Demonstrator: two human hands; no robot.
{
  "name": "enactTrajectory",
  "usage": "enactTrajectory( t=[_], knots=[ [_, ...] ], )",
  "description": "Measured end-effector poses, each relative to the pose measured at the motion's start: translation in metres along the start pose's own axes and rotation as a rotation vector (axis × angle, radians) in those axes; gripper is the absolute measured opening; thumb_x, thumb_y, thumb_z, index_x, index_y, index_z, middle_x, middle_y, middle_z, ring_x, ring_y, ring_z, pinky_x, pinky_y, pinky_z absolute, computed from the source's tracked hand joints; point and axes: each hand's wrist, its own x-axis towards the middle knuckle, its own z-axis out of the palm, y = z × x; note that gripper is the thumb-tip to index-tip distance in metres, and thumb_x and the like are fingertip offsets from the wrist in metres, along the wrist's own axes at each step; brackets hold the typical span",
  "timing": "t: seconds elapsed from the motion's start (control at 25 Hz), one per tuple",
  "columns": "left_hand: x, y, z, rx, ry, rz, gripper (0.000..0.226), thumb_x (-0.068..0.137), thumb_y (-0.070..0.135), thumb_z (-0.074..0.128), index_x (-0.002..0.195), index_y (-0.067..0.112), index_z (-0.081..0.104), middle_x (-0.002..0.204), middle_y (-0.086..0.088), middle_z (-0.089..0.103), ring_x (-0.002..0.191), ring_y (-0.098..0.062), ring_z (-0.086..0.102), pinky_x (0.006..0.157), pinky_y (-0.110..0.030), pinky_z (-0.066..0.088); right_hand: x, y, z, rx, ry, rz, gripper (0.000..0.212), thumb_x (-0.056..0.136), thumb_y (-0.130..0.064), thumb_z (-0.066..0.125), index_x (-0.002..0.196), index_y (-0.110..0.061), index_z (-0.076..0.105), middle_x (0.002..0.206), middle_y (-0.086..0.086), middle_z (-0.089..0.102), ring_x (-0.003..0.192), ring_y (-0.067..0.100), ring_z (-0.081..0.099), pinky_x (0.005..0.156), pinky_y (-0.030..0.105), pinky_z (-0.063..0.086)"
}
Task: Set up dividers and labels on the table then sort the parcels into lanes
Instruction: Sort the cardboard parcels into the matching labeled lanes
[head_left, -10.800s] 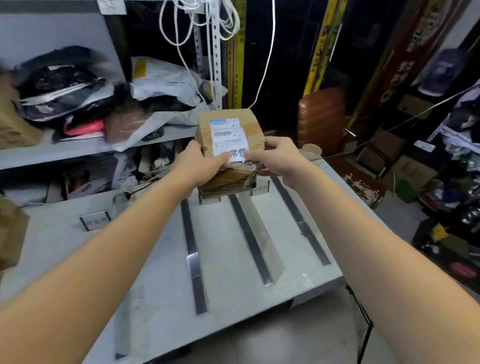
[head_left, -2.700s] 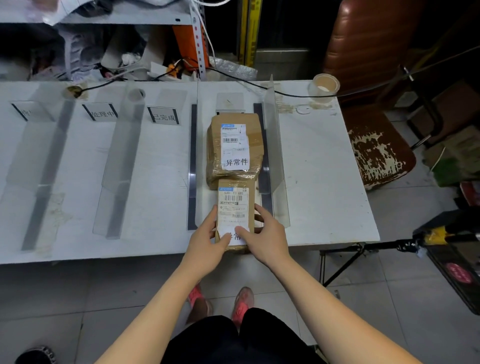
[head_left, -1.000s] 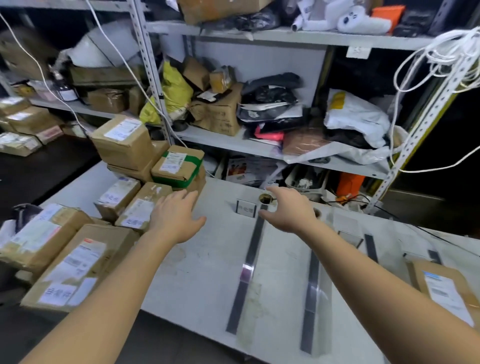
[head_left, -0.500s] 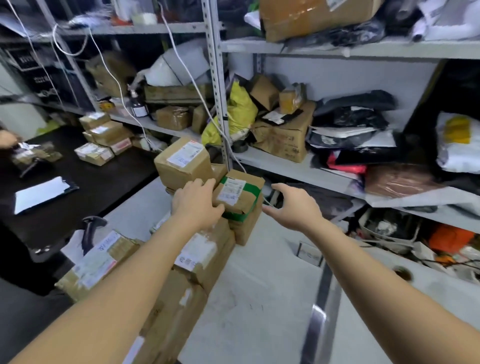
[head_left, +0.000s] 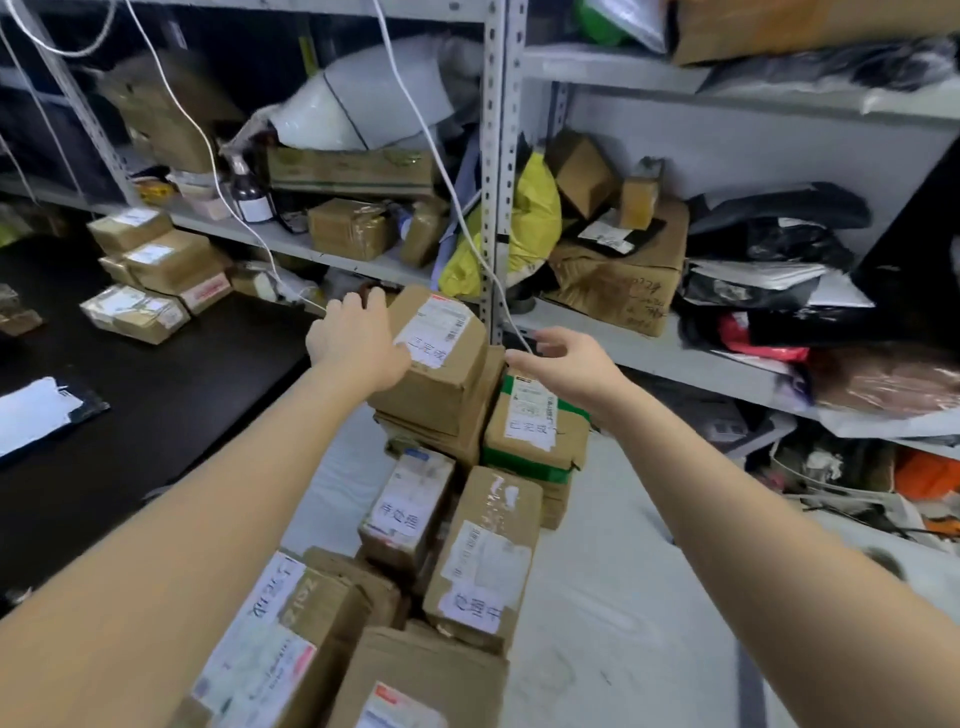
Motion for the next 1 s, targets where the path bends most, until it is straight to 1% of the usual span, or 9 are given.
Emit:
enactTrajectory(
  t=[0.08, 0.16, 0.24, 0.32, 0.44, 0.6, 0.68, 0.8, 1.0],
  knots=[
    [0.026, -0.024, 0.017, -0.072, -0.041, -0.069, 0.072, 0.094, 0.052, 0.056, 0.150, 0.014, 0.032, 0.144, -0.014, 0.046, 0.132, -0.035, 0.045, 0.091, -0.045, 0.047, 0.018, -0.007, 0.027, 0.086, 0.010, 0.096, 0.081, 0.085, -0.060, 0.074, 0.151, -0.021, 0.048, 0.138, 0.004, 0.059, 0.111, 0.021, 0.062, 0.093, 0.036, 0.054],
    [0.046, -0.039, 0.038, -0.270, -0.180, -0.111, 0.075, 0.093, 0.057, 0.056, 0.149, 0.013, 0.035, 0.143, -0.013, 0.050, 0.126, -0.035, 0.051, 0.088, -0.043, 0.049, 0.032, -0.007, 0.048, 0.113, 0.018, 0.138, 0.087, 0.083, -0.061, 0.074, 0.153, -0.018, 0.044, 0.115, 0.001, 0.062, 0.084, 0.016, 0.058, 0.070, 0.030, 0.050],
    [0.059, -0.048, 0.057, -0.649, -0.338, -0.121, 0.074, 0.091, 0.057, 0.061, 0.148, 0.014, 0.042, 0.139, -0.007, 0.056, 0.121, -0.029, 0.056, 0.092, -0.041, 0.051, 0.042, -0.006, 0.067, 0.152, 0.007, 0.186, 0.093, 0.083, -0.059, 0.076, 0.156, -0.017, 0.038, 0.111, -0.001, 0.056, 0.086, 0.016, 0.055, 0.070, 0.030, 0.048],
    [0.064, -0.049, 0.070, -0.888, -0.365, -0.092, 0.062, 0.089, 0.055, 0.066, 0.139, 0.019, 0.054, 0.130, 0.000, 0.064, 0.115, -0.022, 0.061, 0.095, -0.040, 0.052, 0.045, -0.008, 0.080, 0.269, -0.037, 0.243, 0.087, 0.086, -0.051, 0.077, 0.157, -0.019, 0.036, 0.129, 0.000, 0.058, 0.104, 0.019, 0.061, 0.078, 0.033, 0.055],
    [0.066, -0.045, 0.081, -0.933, -0.271, 0.004, 0.063, 0.081, 0.058, 0.072, 0.133, 0.027, 0.055, 0.120, 0.008, 0.067, 0.111, -0.017, 0.064, 0.095, -0.042, 0.054, 0.043, -0.012, 0.095, 0.484, -0.074, 0.317, 0.082, 0.087, -0.042, 0.080, 0.156, -0.028, 0.039, 0.141, 0.000, 0.059, 0.114, 0.024, 0.066, 0.079, 0.039, 0.064],
    [0.060, -0.033, 0.083, -0.930, -0.173, 0.056, 0.070, 0.075, 0.062, 0.074, 0.134, 0.031, 0.052, 0.119, 0.011, 0.066, 0.110, -0.016, 0.064, 0.096, -0.043, 0.054, 0.032, -0.017, 0.090, 0.569, -0.019, 0.315, 0.084, 0.087, -0.035, 0.081, 0.158, -0.028, 0.037, 0.146, -0.001, 0.057, 0.111, 0.021, 0.068, 0.071, 0.033, 0.065],
    [0.051, -0.023, 0.071, -0.871, -0.110, 0.100, 0.067, 0.077, 0.064, 0.074, 0.134, 0.033, 0.055, 0.116, 0.011, 0.066, 0.110, -0.019, 0.064, 0.094, -0.041, 0.054, 0.020, -0.015, 0.074, 0.597, 0.019, 0.299, 0.083, 0.086, -0.032, 0.082, 0.157, -0.029, 0.038, 0.141, -0.002, 0.060, 0.111, 0.022, 0.068, 0.073, 0.035, 0.065],
    [0.029, 0.000, 0.036, -0.825, -0.052, 0.190, 0.064, 0.076, 0.070, 0.071, 0.130, 0.036, 0.058, 0.121, 0.004, 0.068, 0.110, -0.025, 0.063, 0.096, -0.048, 0.053, -0.005, -0.012, 0.042, 0.633, 0.088, 0.258, 0.082, 0.085, -0.030, 0.083, 0.156, -0.029, 0.042, 0.133, -0.003, 0.064, 0.108, 0.020, 0.069, 0.077, 0.037, 0.065],
    [-0.024, 0.079, -0.014, -0.838, -0.048, 0.312, 0.067, 0.082, 0.064, 0.071, 0.137, 0.030, 0.057, 0.132, -0.001, 0.065, 0.119, -0.028, 0.059, 0.101, -0.045, 0.049, -0.069, 0.013, -0.030, 0.664, 0.236, 0.245, 0.086, 0.083, -0.030, 0.085, 0.156, -0.028, 0.040, 0.135, 0.001, 0.065, 0.109, 0.021, 0.070, 0.077, 0.037, 0.065]
  ],
)
